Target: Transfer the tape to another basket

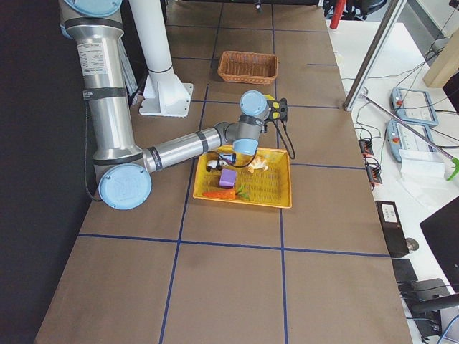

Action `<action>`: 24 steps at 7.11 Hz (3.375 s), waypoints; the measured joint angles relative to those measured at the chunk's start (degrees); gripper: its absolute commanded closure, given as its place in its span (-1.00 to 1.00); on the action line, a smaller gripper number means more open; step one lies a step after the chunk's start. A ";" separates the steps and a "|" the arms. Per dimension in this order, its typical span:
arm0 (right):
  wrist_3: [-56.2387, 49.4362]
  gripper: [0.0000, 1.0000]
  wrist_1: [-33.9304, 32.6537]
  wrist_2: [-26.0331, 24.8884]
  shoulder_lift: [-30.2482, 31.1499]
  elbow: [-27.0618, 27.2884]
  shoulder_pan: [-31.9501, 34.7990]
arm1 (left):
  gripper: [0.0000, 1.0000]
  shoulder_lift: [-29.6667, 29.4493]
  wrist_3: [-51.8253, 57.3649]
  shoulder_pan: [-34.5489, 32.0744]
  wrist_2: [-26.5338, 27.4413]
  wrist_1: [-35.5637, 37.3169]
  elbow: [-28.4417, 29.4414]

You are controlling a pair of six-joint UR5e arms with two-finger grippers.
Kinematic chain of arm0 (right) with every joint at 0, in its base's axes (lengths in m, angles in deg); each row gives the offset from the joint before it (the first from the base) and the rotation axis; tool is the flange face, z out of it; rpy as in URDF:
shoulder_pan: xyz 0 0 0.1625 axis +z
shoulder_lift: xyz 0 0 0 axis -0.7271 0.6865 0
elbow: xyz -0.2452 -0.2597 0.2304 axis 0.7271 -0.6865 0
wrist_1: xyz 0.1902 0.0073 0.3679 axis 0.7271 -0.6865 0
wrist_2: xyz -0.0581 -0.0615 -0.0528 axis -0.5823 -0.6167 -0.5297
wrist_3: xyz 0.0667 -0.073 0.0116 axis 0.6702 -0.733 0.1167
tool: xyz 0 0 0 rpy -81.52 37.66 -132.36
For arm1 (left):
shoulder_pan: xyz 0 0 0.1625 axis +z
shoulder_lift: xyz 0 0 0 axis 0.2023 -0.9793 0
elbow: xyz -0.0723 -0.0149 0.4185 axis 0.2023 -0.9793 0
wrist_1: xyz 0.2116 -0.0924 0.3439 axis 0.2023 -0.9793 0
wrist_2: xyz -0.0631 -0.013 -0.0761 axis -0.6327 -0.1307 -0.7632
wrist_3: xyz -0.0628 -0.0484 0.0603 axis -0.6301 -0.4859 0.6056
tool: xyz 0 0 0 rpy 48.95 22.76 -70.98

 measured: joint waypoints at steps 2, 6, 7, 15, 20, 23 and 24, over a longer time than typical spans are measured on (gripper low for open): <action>6.87 1.00 11.33 -4.03 -0.16 0.13 -5.22 | -1.00 -3.95 -17.69 4.20 0.05 -6.17 -3.58; 8.99 0.98 24.02 -5.13 -1.82 0.57 -12.64 | -1.00 -17.29 -38.12 14.47 3.23 -8.75 -9.42; 9.85 0.95 24.80 -5.23 -2.96 0.93 -13.76 | -1.00 -19.88 -40.94 18.07 7.96 -8.83 -10.53; 19.14 0.95 25.13 -15.92 -10.55 4.64 -23.34 | -1.00 -27.81 -46.87 40.03 32.53 -12.96 -11.60; 19.34 0.95 25.02 -18.86 -11.34 4.75 -28.46 | -1.00 -29.06 -47.64 42.42 38.67 -13.05 -11.47; 19.21 0.94 25.01 -20.51 -12.16 4.75 -29.52 | -0.62 -29.89 -47.67 44.66 38.69 -13.05 -11.34; 19.21 0.79 25.01 -20.64 -12.38 4.77 -29.54 | 0.30 -29.92 -47.69 45.07 38.67 -13.05 -11.36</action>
